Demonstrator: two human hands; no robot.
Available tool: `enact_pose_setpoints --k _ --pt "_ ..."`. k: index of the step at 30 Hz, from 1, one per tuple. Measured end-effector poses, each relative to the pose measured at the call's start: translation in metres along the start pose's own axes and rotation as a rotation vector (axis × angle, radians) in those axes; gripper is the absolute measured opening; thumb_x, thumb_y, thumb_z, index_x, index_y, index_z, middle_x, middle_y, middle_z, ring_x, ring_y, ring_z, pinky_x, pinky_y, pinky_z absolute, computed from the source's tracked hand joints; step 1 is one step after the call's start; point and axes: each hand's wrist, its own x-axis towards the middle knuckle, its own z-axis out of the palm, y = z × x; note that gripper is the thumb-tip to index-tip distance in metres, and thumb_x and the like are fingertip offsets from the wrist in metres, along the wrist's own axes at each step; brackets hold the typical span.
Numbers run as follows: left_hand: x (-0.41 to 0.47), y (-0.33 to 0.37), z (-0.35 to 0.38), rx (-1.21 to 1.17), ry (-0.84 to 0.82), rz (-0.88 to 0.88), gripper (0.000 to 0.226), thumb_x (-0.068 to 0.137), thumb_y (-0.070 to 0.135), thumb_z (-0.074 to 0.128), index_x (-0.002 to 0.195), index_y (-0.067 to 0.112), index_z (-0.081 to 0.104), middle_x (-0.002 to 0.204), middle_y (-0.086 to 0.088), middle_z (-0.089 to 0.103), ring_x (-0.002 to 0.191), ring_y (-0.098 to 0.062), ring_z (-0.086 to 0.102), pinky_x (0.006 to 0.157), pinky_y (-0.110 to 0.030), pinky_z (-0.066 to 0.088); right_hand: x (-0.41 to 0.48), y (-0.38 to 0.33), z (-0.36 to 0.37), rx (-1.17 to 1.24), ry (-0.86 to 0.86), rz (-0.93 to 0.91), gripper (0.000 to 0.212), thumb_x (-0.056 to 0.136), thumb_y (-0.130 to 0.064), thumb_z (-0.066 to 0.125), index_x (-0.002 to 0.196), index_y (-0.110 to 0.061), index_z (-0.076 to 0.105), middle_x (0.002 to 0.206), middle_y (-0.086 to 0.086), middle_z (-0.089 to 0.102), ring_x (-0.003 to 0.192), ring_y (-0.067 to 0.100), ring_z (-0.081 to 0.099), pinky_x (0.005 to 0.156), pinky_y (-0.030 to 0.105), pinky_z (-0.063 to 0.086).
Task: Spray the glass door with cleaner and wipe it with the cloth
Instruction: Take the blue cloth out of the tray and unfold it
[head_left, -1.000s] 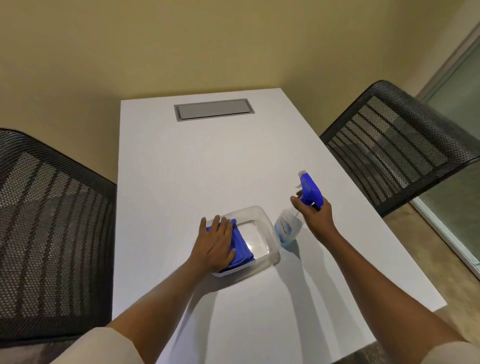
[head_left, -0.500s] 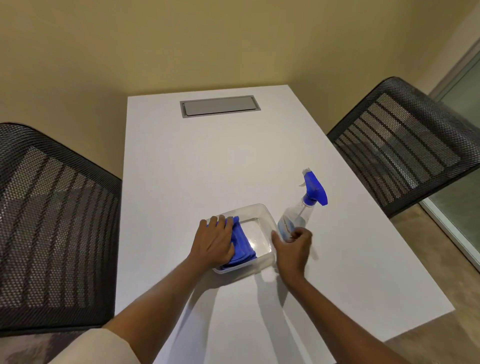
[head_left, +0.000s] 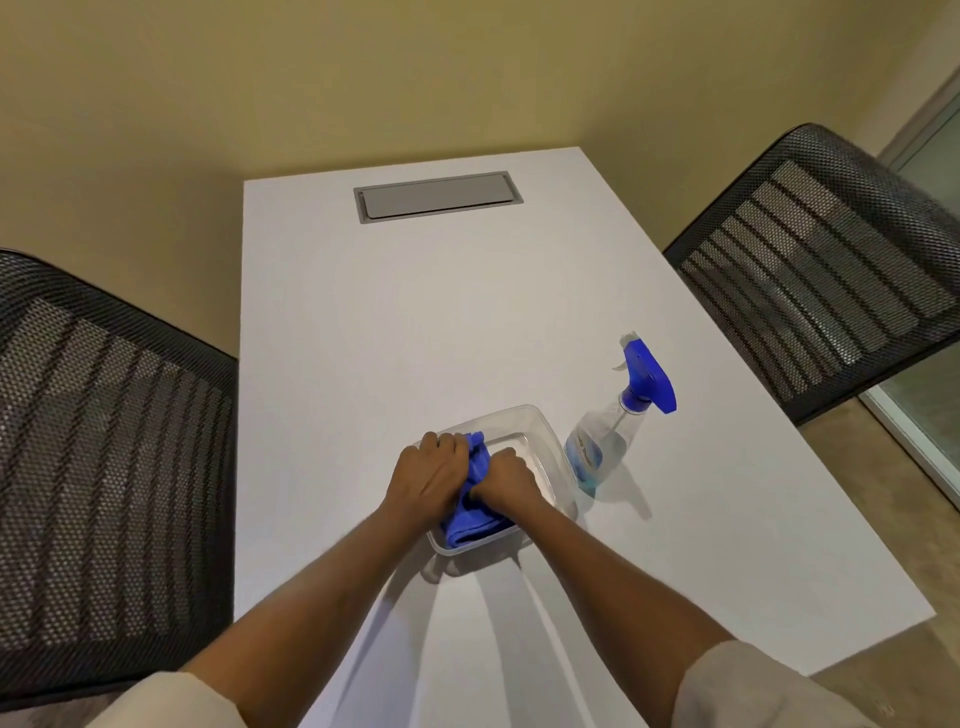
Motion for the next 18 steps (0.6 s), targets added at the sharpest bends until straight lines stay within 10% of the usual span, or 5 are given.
enact_pose_setpoints --k 8,11,18 --pt "0.006 -0.005 0.003 0.018 -0.020 -0.002 0.034 0.048 0.016 0.081 0.075 0.011 0.060 0.062 -0.005 0.057 0.054 -0.022 0.052 0.040 -0.027 0.019 0.019 -0.004 0.005 0.098 -0.101 0.047 0.029 0.074 -0.009 0.078 0.088 -0.009 0.052 0.096 0.008 0.059 0.102 0.030 0.065 0.088 0.038 0.056" --pt "0.009 -0.009 0.002 -0.029 0.001 -0.027 0.032 0.063 0.024 0.077 0.086 0.011 0.059 0.074 -0.006 0.061 0.064 -0.024 0.055 0.039 -0.029 0.029 0.017 -0.007 0.001 0.317 -0.092 0.065 0.031 0.071 -0.001 0.074 0.075 -0.014 0.047 0.081 0.004 0.054 0.087 0.025 0.060 0.073 0.033 0.054" --pt "0.006 -0.031 -0.008 -0.382 0.132 -0.091 0.055 0.084 0.063 0.045 0.115 0.017 0.049 0.102 -0.003 0.062 0.089 -0.024 0.056 0.065 -0.037 0.050 -0.012 -0.009 -0.031 0.586 -0.029 -0.043 0.025 0.069 0.000 0.065 0.094 -0.003 0.061 0.086 0.011 0.063 0.078 0.024 0.062 0.075 0.038 0.056"
